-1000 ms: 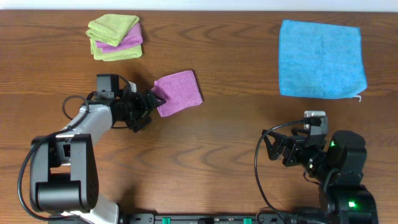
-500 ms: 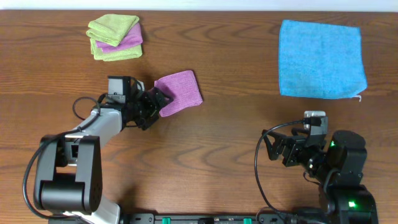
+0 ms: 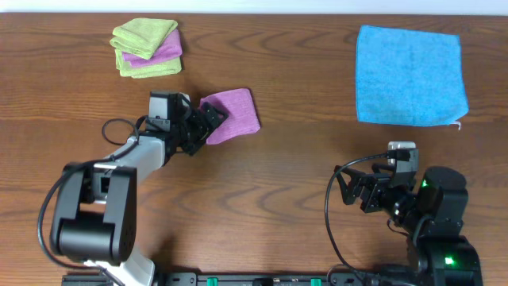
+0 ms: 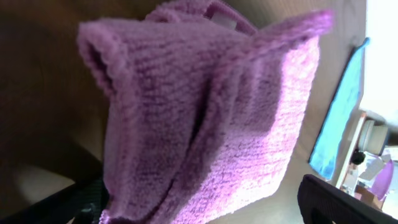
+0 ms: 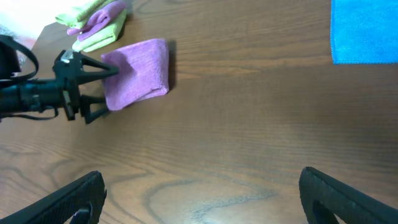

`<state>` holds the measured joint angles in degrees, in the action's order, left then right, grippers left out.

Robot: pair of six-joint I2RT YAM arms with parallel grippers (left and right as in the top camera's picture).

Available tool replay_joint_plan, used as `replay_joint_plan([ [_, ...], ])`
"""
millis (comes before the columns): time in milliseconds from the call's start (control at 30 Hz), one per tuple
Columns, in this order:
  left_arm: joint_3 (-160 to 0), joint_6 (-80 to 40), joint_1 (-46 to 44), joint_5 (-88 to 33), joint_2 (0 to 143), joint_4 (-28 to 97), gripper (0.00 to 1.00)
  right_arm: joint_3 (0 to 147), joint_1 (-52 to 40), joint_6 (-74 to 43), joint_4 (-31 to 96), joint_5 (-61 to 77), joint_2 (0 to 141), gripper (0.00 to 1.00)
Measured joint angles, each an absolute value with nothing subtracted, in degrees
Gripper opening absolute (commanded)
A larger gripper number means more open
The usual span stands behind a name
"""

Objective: Fold the cloth
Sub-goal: 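Lift the folded pink cloth with the left gripper and carry it leftward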

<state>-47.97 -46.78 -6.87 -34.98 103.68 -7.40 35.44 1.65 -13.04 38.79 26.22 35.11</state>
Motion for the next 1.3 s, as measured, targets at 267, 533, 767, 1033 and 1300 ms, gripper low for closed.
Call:
replay_joint_plan([
  [267,-49.5,-46.5,-7.6,-38.8,111.0,-17.2,0.48,35.4,1.7,-13.0,38.8,26.2,35.1,0.99],
  [533,-49.3,-44.8,-8.5,-40.6,114.8,-23.2,0.07,35.4,1.7,-13.0,38.8,26.3,35.1,0.99],
  [767,-48.8,-42.8,-8.5,-42.0,116.3,-26.7,0.06,35.4,1.7,-13.0,38.8,26.4,35.1,0.99],
  [1033,-49.9,-42.7,-8.4,-44.7,117.0,-27.0,0.06,35.4,1.7,-13.0,38.8,26.4,35.1,0.99],
  [1300,-58.8,-48.8,-8.5,-44.9,116.3,-23.5,0.06,35.4,1.7,-13.0,38.8,26.4,35.1,0.99],
])
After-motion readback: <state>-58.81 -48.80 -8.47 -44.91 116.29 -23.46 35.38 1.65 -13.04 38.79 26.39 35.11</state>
